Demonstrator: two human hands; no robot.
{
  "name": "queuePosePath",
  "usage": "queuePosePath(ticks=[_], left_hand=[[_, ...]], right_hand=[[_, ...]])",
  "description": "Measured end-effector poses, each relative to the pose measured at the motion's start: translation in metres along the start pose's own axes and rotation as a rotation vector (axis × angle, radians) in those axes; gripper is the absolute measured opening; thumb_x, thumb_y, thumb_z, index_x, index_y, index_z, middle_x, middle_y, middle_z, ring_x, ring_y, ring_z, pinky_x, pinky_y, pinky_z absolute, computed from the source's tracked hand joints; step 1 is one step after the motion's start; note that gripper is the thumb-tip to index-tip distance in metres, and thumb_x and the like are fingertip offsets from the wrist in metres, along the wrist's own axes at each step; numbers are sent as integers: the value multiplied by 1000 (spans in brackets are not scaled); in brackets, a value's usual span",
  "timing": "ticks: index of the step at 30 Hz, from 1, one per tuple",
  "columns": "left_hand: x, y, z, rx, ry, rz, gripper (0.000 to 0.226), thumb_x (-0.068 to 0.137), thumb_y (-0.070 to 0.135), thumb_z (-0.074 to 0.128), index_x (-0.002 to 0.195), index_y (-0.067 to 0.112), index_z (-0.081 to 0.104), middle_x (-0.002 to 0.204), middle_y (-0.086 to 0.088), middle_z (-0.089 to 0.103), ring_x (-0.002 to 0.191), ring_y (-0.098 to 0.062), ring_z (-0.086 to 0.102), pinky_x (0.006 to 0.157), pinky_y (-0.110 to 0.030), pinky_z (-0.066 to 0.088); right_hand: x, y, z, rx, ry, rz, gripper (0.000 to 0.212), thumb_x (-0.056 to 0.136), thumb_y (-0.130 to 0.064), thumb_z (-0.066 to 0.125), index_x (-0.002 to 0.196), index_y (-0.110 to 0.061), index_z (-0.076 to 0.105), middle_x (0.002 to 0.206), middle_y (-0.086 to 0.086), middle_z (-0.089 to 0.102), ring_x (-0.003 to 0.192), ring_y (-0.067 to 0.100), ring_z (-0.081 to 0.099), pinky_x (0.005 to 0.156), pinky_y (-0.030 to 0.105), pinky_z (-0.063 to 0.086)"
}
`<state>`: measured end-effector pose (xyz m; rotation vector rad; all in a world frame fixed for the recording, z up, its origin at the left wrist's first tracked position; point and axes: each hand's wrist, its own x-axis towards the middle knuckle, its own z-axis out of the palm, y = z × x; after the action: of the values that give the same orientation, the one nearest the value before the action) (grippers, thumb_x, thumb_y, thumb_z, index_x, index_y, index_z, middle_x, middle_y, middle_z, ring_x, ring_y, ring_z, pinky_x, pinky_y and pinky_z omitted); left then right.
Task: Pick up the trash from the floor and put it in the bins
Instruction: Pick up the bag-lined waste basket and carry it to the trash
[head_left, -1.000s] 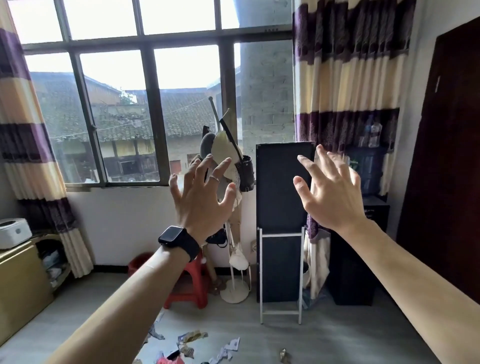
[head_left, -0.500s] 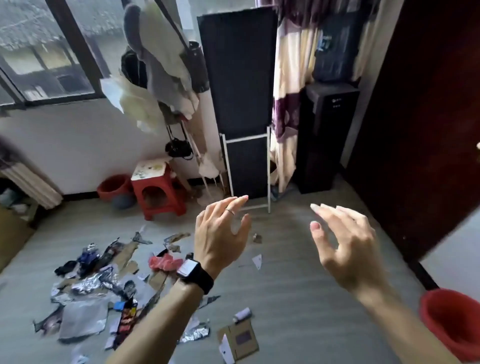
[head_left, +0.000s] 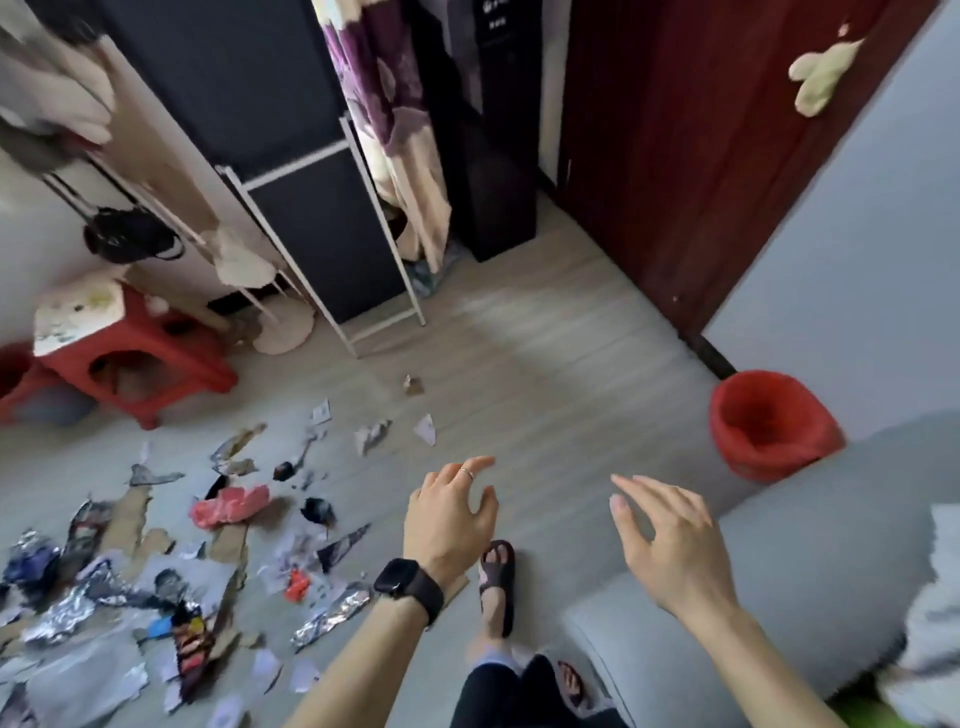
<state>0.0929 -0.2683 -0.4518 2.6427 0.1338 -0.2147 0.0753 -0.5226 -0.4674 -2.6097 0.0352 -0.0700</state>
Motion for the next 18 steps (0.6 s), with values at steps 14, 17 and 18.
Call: queuePosePath(ticks=[14, 17, 18], left_hand=[[222, 53, 39, 115, -416, 236, 41, 95, 28, 47, 135, 35, 50, 132, 2, 58, 125, -24, 46, 97, -37, 45], [257, 92, 58, 163, -502, 326, 41, 95, 28, 46, 136, 35, 49, 133, 3, 57, 126, -22, 45, 95, -38, 46], [264, 103, 63, 172, -520, 345, 41, 95, 28, 46, 135, 35, 50, 134, 5, 56, 126, -21, 45, 94, -38, 47]], right_hand=[[112, 49, 11, -42, 129, 387, 44, 92, -49, 43, 120, -29, 70, 114, -6, 70, 102, 27, 61, 85, 38, 51], [124, 69, 12, -27, 151, 499, 44, 92, -49, 43, 119, -29, 70, 112, -7, 71, 101, 26, 60, 83, 38, 53], [128, 73, 13, -22, 143, 527, 44, 92, -50, 42, 119, -29, 70, 112, -7, 71, 101, 26, 60, 82, 38, 54]])
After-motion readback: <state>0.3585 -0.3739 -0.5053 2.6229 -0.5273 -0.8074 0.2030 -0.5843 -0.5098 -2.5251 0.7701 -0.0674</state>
